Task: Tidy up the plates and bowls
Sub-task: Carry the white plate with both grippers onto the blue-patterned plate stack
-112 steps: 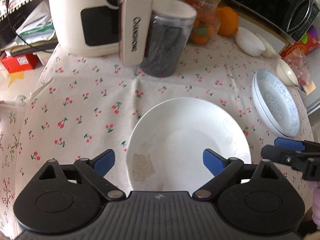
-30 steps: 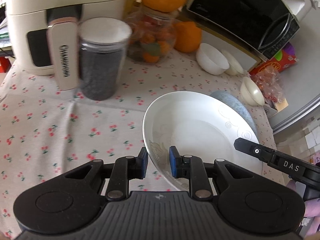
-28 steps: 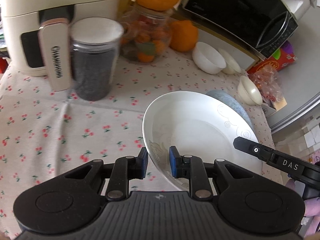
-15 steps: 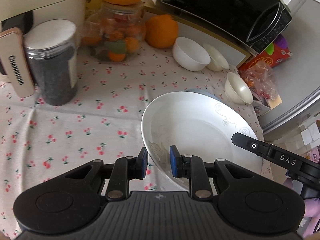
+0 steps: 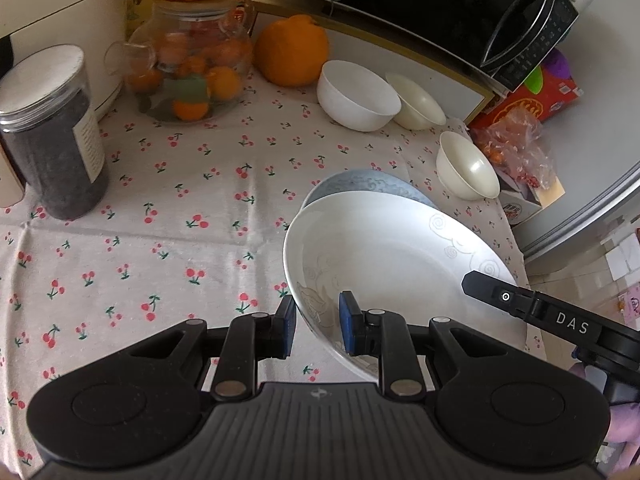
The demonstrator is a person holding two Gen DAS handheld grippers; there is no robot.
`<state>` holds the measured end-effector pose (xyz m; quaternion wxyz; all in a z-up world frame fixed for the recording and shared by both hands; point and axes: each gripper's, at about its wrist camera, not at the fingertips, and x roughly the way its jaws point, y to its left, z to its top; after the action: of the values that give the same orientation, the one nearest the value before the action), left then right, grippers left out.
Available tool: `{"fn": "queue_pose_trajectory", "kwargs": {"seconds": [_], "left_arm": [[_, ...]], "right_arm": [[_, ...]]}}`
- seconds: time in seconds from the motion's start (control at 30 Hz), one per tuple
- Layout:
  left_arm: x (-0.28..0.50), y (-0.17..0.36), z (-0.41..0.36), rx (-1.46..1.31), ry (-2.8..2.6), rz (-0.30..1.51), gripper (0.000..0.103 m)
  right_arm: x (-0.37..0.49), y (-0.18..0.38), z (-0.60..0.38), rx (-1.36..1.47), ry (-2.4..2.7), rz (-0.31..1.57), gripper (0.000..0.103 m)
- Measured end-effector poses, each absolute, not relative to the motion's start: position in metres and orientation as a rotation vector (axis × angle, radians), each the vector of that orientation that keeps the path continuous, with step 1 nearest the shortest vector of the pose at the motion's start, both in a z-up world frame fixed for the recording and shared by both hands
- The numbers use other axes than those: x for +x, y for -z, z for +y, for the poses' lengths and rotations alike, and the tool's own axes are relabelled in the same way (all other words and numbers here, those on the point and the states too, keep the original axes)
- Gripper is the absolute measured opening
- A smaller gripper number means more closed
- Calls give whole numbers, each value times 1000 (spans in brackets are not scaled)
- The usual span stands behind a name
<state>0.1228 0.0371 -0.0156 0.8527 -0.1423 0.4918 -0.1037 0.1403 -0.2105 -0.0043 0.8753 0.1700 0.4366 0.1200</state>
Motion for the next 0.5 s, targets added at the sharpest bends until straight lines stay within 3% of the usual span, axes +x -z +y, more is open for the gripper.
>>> {"fn": "queue_pose_trajectory", "kwargs": {"seconds": [0.5], "left_arm": [[129, 23, 20, -228, 196, 1046, 21]], "right_arm": [[146, 17, -214, 332, -206, 949, 23]]}}
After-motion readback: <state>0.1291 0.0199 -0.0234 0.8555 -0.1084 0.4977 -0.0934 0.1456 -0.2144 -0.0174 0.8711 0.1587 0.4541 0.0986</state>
